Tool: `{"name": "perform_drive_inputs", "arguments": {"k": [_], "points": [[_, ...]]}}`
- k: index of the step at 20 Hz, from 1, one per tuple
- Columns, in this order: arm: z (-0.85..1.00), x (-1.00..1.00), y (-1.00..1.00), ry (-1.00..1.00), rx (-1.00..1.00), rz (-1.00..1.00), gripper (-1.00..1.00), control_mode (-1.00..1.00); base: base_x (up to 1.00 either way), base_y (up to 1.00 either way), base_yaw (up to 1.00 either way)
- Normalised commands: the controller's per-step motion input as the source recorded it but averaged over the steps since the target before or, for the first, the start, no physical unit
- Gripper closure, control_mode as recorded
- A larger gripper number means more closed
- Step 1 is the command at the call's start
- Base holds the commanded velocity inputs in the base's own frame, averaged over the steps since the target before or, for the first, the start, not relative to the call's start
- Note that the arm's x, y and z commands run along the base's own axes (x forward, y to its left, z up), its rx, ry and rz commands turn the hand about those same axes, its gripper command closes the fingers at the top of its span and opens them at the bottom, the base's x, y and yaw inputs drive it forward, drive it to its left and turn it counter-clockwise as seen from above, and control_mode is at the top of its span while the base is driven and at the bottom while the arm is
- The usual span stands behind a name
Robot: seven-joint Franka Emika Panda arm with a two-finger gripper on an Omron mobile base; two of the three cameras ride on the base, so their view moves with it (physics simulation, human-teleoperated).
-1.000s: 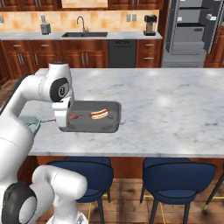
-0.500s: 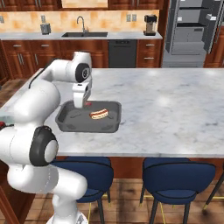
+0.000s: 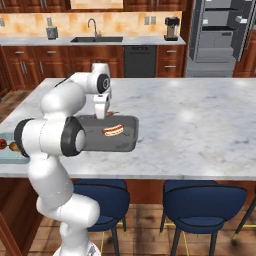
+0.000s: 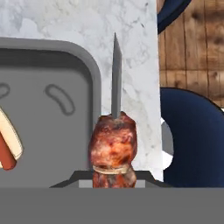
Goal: Place the cold items (bell pepper and pear) from the fridge in one tupperware on the dining counter. Place the warm items (kebab skewer and hot dog) in the stove area in another tupperware.
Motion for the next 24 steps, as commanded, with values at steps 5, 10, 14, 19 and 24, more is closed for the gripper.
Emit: {"name": "perform_drive_inputs", "arguments": {"k": [5, 10, 14, 19, 24], "points": [[-0.54, 0.60, -0.02, 0.01, -0.05, 0.06, 1.00, -1.00, 0.00, 0.00, 0.00], [-0.59, 0.39, 0.00, 0.00, -0.03, 0.02, 1.00, -1.00, 0.00, 0.00, 0.00], [-0.52, 0.35, -0.02, 0.00, -0.01, 0.00, 1.00, -1.00, 0.00, 0.00, 0.00], [-0.50, 0.41, -0.05, -0.01, 0.00, 0.06, 1.00, -1.00, 0.00, 0.00, 0.00], [-0.36, 0.12, 0.01, 0.02, 0.00, 0.00, 1.00, -1.00, 0.00, 0.00, 0.00]]}}
